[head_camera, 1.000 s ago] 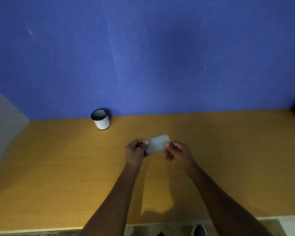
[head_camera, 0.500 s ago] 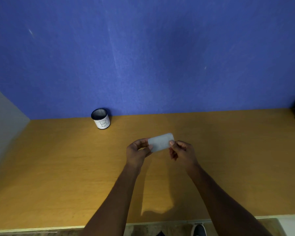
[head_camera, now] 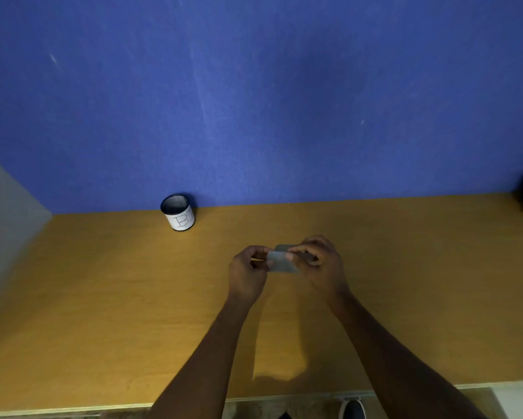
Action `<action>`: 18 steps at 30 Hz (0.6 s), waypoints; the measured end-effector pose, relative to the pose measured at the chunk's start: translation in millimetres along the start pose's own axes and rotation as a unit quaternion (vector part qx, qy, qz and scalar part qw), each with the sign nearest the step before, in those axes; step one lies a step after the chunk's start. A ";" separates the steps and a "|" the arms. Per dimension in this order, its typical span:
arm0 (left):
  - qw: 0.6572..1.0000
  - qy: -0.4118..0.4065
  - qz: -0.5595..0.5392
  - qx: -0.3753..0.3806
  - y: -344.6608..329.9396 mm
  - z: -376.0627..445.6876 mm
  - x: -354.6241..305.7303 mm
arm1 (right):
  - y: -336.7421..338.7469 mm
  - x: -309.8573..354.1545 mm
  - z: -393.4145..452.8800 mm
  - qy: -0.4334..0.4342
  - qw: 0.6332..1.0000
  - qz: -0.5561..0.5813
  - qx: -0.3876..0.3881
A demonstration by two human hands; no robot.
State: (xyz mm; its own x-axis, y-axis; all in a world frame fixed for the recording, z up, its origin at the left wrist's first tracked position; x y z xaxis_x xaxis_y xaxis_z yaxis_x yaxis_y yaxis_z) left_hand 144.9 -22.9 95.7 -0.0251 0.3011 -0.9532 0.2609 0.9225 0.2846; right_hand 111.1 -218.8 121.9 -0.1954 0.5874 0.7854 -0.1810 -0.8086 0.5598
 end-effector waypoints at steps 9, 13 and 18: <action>0.996 -0.040 0.047 0.062 -14.2 -2.1 -10.6 | -12.5 5.6 -2.4 0.020 0.998 -0.041 0.041; 0.996 -0.041 0.045 0.070 -16.0 -1.2 -8.1 | -14.2 2.9 -1.6 0.005 0.998 -0.036 0.043; 0.997 -0.046 0.004 0.069 -10.8 2.4 -6.9 | -17.2 1.2 -2.4 -0.007 0.999 0.003 0.046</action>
State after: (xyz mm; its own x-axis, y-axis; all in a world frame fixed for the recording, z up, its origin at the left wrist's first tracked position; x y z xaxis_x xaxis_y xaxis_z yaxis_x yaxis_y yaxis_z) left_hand 144.5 -35.5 99.0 0.0634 0.2789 -0.9582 0.3910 0.8765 0.2810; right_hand 111.6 -204.1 112.6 -0.1828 0.5824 0.7921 -0.0897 -0.8122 0.5765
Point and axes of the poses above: each hand's wrist, its own z-axis towards the middle knuckle, its own y-axis out of the back of the hand, x = y × z, the point moved 10 cm from there along z, towards the middle knuckle, and after that the axes turned 12 degrees about x, right-handed, at the moved point
